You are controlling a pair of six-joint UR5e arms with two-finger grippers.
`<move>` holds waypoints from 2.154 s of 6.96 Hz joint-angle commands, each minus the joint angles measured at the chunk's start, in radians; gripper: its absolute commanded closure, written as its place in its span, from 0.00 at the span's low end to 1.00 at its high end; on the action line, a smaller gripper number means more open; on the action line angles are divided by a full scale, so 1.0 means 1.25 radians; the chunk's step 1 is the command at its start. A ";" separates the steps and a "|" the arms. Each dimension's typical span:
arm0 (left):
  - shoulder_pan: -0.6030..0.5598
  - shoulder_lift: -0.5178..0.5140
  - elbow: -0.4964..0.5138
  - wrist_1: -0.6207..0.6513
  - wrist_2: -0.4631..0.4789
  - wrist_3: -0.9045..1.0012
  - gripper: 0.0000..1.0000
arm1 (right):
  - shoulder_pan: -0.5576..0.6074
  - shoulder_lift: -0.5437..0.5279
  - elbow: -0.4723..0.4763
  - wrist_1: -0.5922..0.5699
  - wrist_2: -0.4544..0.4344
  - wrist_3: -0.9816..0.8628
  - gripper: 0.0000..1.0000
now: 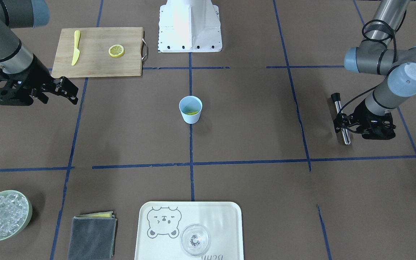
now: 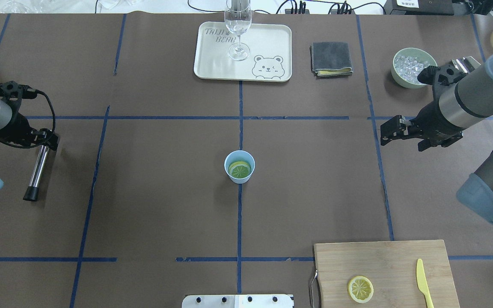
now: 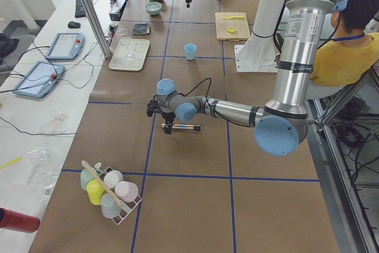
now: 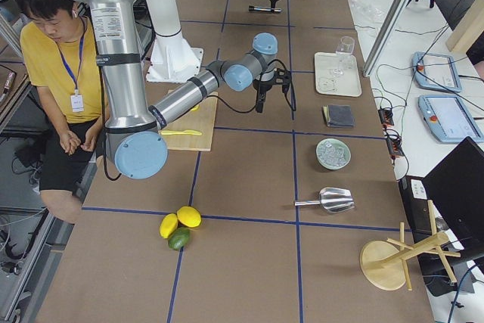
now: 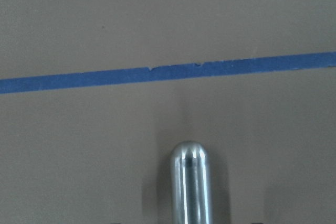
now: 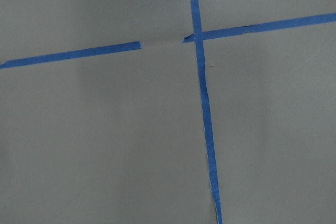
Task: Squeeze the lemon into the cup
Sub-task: 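Carry the metal rod with the left gripper over the blue cup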
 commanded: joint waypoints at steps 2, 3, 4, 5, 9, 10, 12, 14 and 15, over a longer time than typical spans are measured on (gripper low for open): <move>0.001 -0.002 0.002 0.001 -0.001 -0.003 0.59 | 0.000 0.001 0.001 0.000 0.001 0.001 0.00; 0.003 -0.010 0.002 0.002 -0.003 -0.001 0.92 | 0.000 0.001 0.002 0.000 0.001 0.002 0.00; 0.003 -0.013 -0.014 0.007 -0.008 -0.003 1.00 | 0.000 0.002 0.003 0.000 0.001 0.002 0.00; 0.001 -0.023 -0.023 0.008 -0.009 -0.008 1.00 | 0.000 0.003 0.005 0.000 0.001 0.002 0.00; 0.003 -0.174 -0.225 0.099 -0.010 0.001 1.00 | 0.000 0.007 0.009 0.001 0.001 0.002 0.00; 0.016 -0.235 -0.241 0.124 -0.005 0.001 1.00 | 0.000 0.007 0.010 0.001 0.002 0.002 0.00; 0.164 -0.278 -0.330 0.122 0.211 0.000 1.00 | 0.000 0.006 0.009 0.000 0.003 0.002 0.00; 0.219 -0.320 -0.389 0.111 0.341 -0.014 1.00 | 0.000 0.005 0.005 0.000 0.003 0.002 0.00; 0.249 -0.318 -0.406 0.054 0.421 -0.008 1.00 | 0.000 0.005 0.007 0.000 0.003 0.002 0.00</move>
